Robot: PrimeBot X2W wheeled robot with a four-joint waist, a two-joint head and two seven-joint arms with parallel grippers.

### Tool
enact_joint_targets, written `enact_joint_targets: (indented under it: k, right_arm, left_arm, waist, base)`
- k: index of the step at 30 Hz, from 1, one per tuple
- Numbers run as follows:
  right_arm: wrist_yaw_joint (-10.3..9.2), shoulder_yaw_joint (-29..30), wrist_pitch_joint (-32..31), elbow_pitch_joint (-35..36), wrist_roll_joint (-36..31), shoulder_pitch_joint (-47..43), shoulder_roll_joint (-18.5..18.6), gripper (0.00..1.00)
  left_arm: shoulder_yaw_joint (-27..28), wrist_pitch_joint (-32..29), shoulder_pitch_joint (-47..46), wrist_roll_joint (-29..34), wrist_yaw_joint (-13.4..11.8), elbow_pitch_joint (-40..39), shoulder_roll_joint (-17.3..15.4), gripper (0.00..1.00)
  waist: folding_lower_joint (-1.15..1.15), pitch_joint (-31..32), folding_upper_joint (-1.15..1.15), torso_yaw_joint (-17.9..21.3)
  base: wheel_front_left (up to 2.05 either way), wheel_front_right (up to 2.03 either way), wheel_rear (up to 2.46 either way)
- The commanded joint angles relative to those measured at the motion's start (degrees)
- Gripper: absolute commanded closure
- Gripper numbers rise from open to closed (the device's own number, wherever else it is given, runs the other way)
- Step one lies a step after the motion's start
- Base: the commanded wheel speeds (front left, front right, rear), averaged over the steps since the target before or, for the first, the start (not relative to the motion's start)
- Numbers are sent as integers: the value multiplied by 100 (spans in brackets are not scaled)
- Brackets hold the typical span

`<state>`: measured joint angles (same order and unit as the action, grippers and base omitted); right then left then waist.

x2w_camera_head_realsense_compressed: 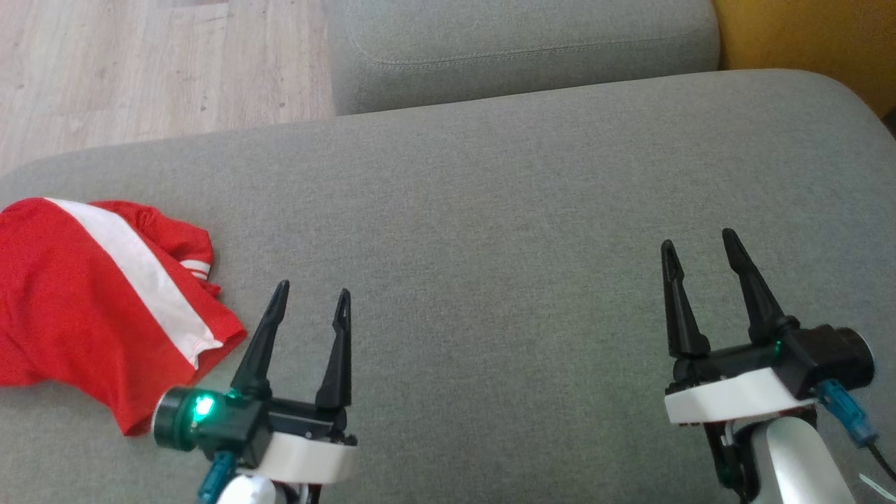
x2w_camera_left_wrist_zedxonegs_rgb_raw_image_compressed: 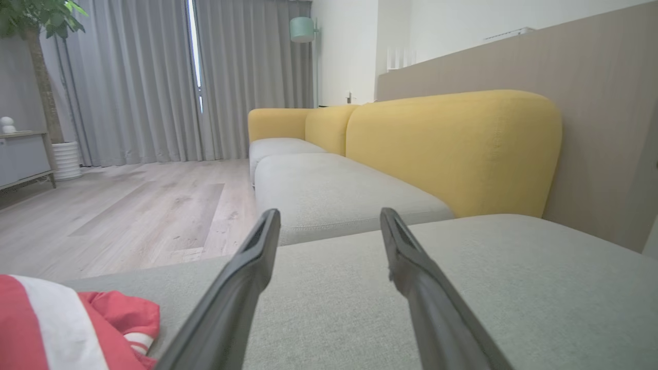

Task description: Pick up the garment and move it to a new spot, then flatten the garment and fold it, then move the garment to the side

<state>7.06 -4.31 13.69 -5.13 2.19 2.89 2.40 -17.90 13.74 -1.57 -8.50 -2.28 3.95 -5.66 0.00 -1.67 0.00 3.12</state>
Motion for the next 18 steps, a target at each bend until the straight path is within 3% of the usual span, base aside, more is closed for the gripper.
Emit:
enact_joint_targets:
  k: [1, 10, 18]
  right_arm:
    - [42, -151, 83, 186, -21, 191, 47, 0]
    - [43, -311, 130, -315, 1057, 115, 48, 0]
    - [43, -421, 130, -621, 1033, 191, 48, 0]
  left_arm:
    - [244, 79, -216, 106, 36, -256, 30, 0]
    - [706, 126, 49, -115, 349, 88, 228, 0]
    - [772, 126, -5, -172, 453, 505, 271, 0]
  waist:
    - [0, 3, 0, 0]
    - [0, 52, 0, 17]
    - [0, 60, 0, 12]
  base:
    - [0, 0, 0]
    - [0, 0, 0]
    - [0, 0, 0]
